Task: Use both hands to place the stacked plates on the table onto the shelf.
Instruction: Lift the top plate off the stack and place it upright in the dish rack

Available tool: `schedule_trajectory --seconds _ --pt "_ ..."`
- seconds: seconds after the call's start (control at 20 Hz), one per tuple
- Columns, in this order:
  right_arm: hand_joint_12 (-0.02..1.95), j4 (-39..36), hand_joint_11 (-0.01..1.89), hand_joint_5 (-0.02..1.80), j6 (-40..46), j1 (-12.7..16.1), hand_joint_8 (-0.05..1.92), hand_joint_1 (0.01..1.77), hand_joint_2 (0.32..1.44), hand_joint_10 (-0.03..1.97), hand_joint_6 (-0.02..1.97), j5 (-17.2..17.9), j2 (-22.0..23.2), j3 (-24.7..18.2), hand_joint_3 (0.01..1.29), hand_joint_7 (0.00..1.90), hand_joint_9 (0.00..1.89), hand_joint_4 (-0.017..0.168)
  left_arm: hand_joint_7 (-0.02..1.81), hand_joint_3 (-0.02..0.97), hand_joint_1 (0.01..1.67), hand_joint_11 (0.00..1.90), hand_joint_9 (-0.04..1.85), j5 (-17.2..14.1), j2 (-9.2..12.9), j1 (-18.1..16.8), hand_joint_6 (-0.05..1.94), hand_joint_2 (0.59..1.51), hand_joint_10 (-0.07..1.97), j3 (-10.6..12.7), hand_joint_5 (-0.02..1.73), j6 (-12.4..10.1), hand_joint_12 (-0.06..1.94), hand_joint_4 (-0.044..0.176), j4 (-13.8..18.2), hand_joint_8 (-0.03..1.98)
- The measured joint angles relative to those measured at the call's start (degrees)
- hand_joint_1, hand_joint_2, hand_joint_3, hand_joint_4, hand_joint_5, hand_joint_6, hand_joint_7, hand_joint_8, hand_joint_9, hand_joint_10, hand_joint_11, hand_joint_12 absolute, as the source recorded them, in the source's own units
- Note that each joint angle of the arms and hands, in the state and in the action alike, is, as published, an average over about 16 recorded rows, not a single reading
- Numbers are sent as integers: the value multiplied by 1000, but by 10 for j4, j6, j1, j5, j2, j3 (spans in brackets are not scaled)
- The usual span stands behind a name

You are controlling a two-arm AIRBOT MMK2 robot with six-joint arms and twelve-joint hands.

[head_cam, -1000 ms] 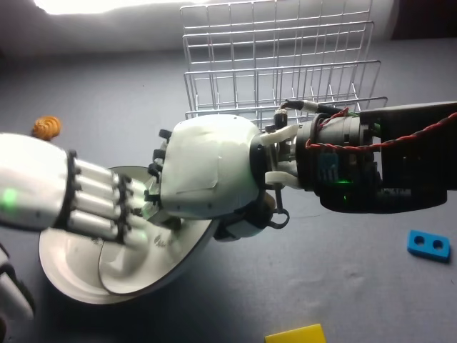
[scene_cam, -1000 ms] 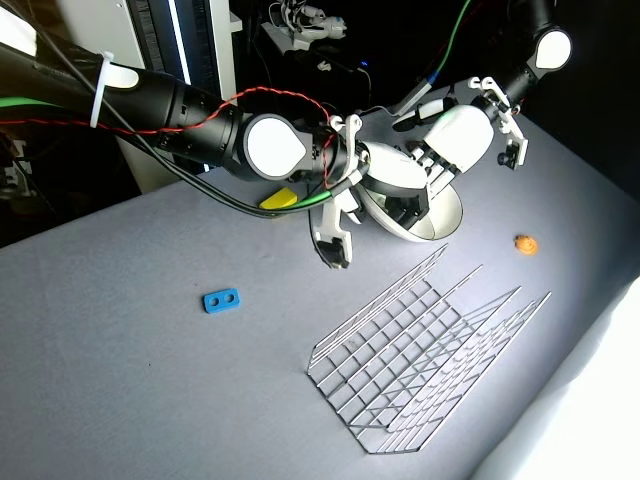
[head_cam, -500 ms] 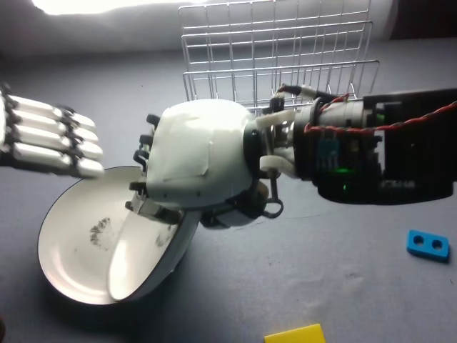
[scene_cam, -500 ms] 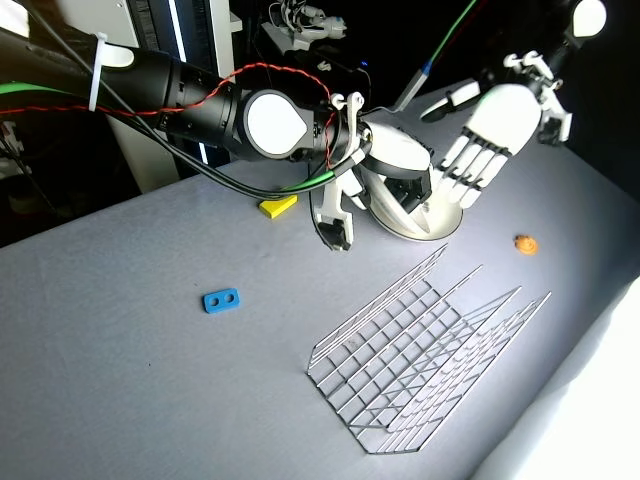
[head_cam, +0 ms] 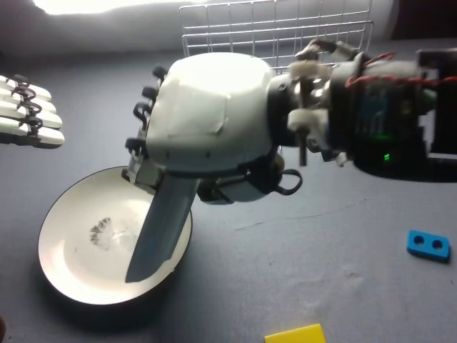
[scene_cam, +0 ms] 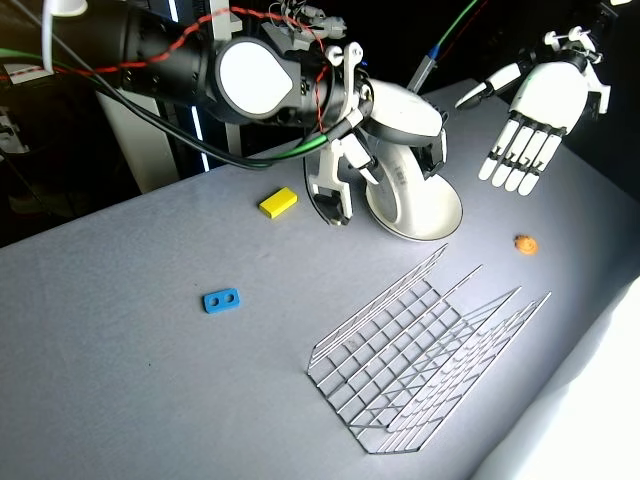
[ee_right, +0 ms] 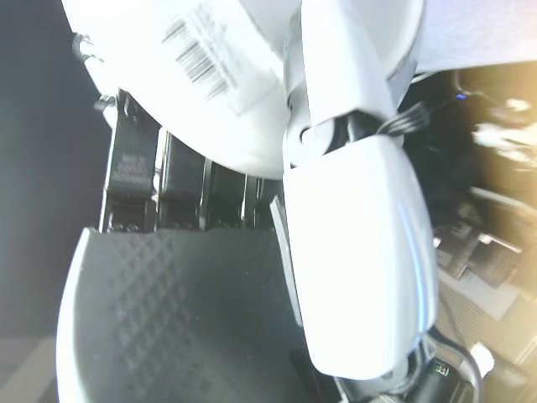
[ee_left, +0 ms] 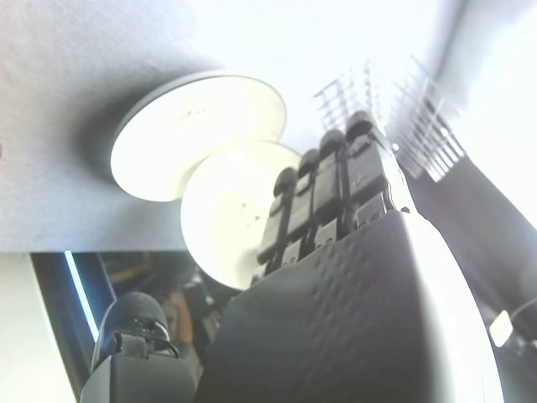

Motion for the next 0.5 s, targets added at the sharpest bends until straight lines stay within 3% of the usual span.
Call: schedule_trajectory --seconds 0.5 --pt "1350 -34 810 874 250 57 1037 1344 1011 1234 1130 54 67 -14 11 878 920 0 15 11 13 12 17 -3 1 -2 18 986 6 12 21 -2 -8 3 1 -4"
